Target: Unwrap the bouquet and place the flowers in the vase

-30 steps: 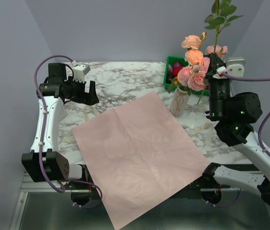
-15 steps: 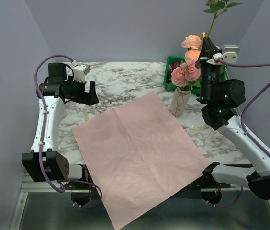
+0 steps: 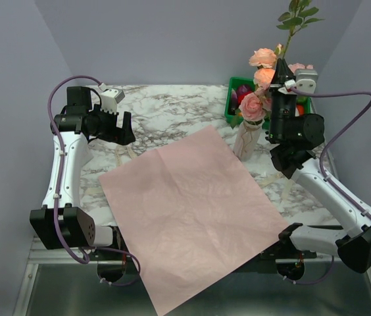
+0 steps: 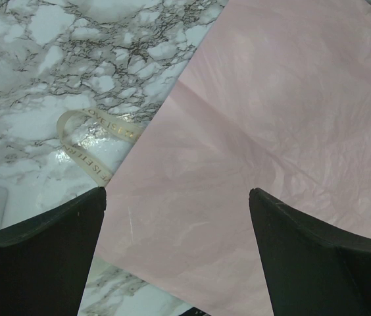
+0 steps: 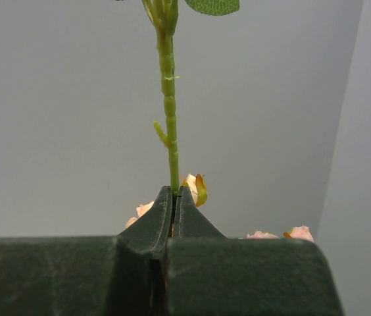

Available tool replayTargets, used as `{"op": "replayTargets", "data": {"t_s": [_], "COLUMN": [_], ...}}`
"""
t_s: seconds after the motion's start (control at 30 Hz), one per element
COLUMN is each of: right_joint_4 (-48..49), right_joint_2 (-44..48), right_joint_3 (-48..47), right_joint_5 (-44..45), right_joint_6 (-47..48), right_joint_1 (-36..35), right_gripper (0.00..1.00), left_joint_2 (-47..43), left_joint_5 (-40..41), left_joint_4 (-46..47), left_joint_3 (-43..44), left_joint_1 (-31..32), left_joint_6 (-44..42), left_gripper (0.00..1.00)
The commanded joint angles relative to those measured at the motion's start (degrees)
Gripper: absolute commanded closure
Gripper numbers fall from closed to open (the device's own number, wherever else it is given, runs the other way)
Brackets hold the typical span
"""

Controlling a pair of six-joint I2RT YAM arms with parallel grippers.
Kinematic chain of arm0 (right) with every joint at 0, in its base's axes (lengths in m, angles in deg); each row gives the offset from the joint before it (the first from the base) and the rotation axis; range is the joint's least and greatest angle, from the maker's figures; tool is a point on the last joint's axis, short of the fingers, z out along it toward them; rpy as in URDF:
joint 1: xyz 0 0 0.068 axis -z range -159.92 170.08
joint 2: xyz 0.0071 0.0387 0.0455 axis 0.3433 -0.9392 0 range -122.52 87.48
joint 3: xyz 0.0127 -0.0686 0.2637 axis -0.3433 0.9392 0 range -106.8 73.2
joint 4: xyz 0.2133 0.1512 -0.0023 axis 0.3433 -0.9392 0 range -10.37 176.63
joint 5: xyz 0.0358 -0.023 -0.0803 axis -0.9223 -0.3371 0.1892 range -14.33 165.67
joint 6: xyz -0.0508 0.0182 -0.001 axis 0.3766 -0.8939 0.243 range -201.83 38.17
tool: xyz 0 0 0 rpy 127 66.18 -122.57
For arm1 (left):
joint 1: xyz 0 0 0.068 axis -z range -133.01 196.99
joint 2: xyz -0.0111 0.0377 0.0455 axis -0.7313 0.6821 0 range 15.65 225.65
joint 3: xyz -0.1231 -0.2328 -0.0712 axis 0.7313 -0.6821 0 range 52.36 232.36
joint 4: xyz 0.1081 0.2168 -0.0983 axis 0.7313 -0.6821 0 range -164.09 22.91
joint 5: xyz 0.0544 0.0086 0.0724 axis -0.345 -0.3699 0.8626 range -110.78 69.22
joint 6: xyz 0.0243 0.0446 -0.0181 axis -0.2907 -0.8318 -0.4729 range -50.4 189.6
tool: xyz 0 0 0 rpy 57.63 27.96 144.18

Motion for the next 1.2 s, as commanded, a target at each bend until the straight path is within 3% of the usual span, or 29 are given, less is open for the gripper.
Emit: {"op": "replayTargets", "data": {"t_s": [0.0, 0.33, 0.43, 0.47, 0.6, 1.1, 1.13, 1.17], "right_joint_4": [4.6, 5.8, 2.8, 2.1, -4.2, -41.6, -44.9, -46.3], "right_joint_2": [0.6, 2.3, 5.2, 6.0, 8.6, 7.2, 7.8, 8.7], "right_joint_3": [2.7, 12.0, 13.7, 14.7, 13.7, 1.3, 1.3, 1.7], "right_joint_5": [-1.0, 0.8, 0.9, 0.7, 0.6, 1.0, 0.4, -0.4], "right_joint_6": [0.7, -3.5, -6.9, -7.5, -9.8, -24.3, -25.3, -28.9], "right_joint_1": [0.4, 0.5, 0.5, 0.5, 0.5, 0.5, 0.5, 0.5], "right_gripper": [0.99, 0.97, 0.70, 0.56, 0.36, 0.29, 0.28, 0.20], "left_joint_2": [0.7, 0.4, 0.3, 0.5, 0.8, 0.6, 0.5, 0.4], "left_joint_5": [1.1, 2.2, 2.2, 1.9, 1.4, -0.1, -0.1, -0.3], "left_joint_4": [0.5, -0.6, -0.5, -0.6, -0.3, 0.4, 0.4, 0.2], "left_joint_3": [-0.3, 0.9, 0.9, 0.8, 0.8, -0.4, -0.4, -0.4], "left_joint_1": [-0.3, -0.3, -0.3, -0.3, -0.3, -0.3, -0.3, -0.3], "left_joint_6": [-0.4, -1.0, -0.9, -0.9, -0.6, -0.5, -0.5, -0.5], "left_gripper": [0.01, 0.01, 0.01, 0.01, 0.01, 0.01, 0.01, 0.01]}}
